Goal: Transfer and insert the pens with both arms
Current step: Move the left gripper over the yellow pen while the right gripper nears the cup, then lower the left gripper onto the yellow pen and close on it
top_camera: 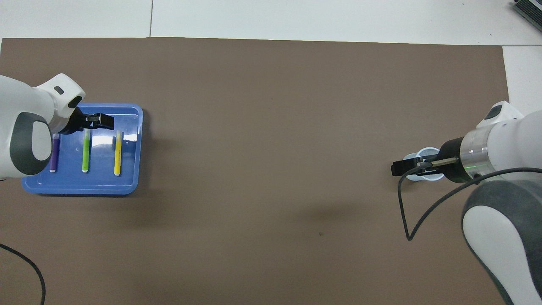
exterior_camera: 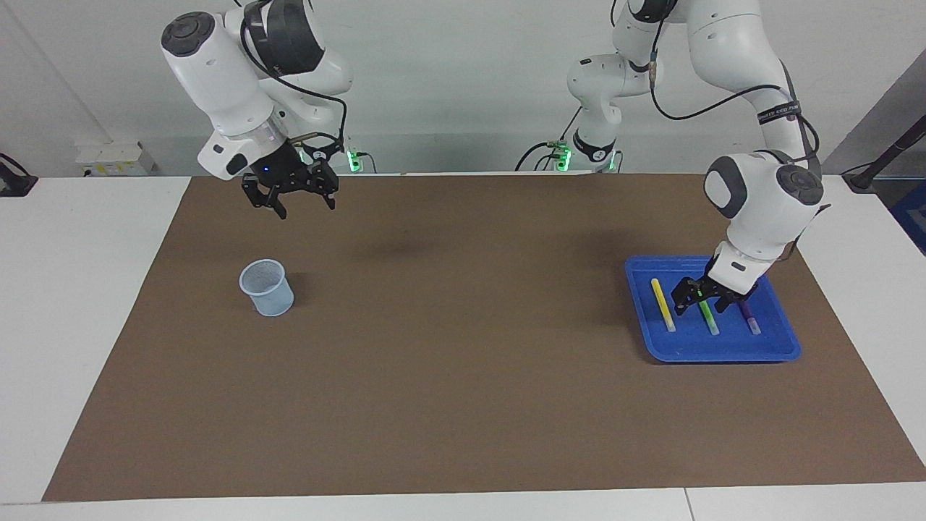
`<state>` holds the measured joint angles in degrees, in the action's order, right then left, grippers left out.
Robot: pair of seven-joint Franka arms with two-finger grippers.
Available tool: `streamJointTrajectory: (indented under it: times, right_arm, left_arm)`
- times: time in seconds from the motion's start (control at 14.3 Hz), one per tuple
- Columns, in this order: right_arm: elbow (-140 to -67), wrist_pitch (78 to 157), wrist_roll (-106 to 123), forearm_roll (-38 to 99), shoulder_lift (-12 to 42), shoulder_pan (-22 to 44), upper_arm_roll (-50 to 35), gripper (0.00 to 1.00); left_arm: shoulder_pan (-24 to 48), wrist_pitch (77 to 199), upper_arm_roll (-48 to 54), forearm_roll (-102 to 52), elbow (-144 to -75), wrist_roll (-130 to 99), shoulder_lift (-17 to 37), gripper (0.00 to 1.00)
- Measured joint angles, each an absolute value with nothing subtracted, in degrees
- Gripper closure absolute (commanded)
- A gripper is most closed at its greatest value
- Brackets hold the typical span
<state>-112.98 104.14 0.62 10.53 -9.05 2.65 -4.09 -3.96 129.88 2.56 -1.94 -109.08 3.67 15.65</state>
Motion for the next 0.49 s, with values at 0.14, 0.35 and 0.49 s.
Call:
streamJointTrajectory:
  times: [0.14, 0.35, 0.49]
  right_arm:
    - [-112.98, 104.14, 0.69, 10.53, -9.05, 2.65, -4.09, 0.00]
    - [-112.98, 104.14, 0.71, 10.53, -9.05, 2.65, -4.11, 0.00]
    - [-112.98, 104.14, 0.71, 10.53, -9.05, 2.65, -4.11, 0.00]
  left_arm:
    - [-3.96, 131.43, 2.57, -1.94, -109.20, 4.00, 17.00, 0.07]
    - [-3.97, 132.91, 2.53, -1.94, -109.43, 4.69, 18.26, 0.07]
    - [-3.97, 135.14, 2.55, -1.94, -110.92, 4.83, 18.57, 0.07]
